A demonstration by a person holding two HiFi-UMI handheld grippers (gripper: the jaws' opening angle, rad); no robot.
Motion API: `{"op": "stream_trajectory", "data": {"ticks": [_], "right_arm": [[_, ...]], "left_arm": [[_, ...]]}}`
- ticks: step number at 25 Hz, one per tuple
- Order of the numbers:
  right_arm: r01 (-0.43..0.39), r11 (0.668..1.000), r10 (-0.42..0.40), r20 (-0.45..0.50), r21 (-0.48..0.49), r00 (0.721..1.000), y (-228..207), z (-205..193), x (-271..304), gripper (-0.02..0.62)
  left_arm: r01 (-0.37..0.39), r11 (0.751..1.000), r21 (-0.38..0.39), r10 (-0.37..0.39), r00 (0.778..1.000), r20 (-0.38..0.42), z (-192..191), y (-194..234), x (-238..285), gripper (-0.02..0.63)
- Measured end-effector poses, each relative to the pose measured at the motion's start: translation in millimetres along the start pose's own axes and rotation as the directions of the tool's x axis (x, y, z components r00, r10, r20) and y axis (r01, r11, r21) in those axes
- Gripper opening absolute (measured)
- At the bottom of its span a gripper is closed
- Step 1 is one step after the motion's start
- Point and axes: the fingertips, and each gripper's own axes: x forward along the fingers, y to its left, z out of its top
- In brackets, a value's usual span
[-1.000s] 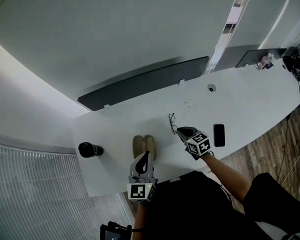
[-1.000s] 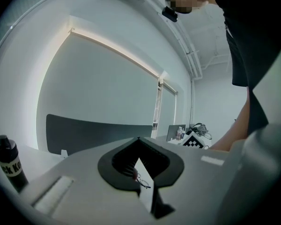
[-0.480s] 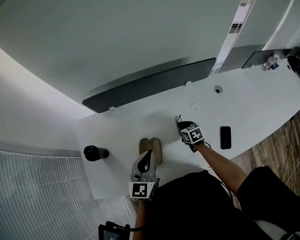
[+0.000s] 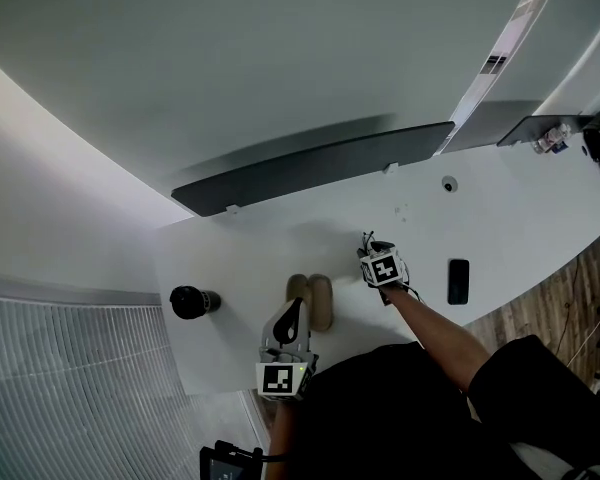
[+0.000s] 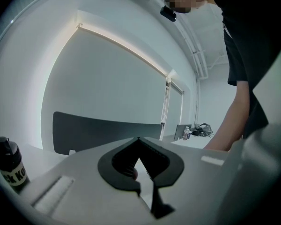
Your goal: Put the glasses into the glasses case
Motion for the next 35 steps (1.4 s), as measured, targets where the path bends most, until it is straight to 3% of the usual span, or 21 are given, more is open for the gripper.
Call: {"op": "stream_trajectory", "data": {"ticks": [4,11,19,23,25,35], "right_arm": [[0.028,0.999,-0.025,-0.062,0.046,0.998,-4,-10,13,0.175],[0.070,0.995,-0.060,-0.118,0.077,0.991,-10,-20,28,0.176],[0.185,0.983,-0.186,-0.122,-0.017,0.975,-27,-22,25,0.176],[0.190,0.980,-0.197,-0.145,-0.063,0.970,-30,-26,26,0.171],[0.195,0.977,-0.206,-0.150,-0.088,0.967,-34,-27,25,0.115],[0.220,0.945,-0.252,-0.112,-0.240,0.961,-38,-26,14,0.048]], "left_arm": [[0.007,1.000,0.004,-0.007,1.000,0.018,-4,6,1,0.008],[0.030,1.000,0.002,-0.030,0.999,-0.027,-17,4,6,0.008],[0.038,0.999,-0.001,-0.038,0.998,-0.043,-21,3,12,0.008],[0.043,0.999,0.004,-0.043,0.998,-0.036,-21,1,14,0.008],[0.041,0.999,0.008,-0.041,0.999,0.002,-17,1,16,0.008],[0.041,0.999,-0.001,-0.041,0.998,-0.056,-23,-6,16,0.008]]}}
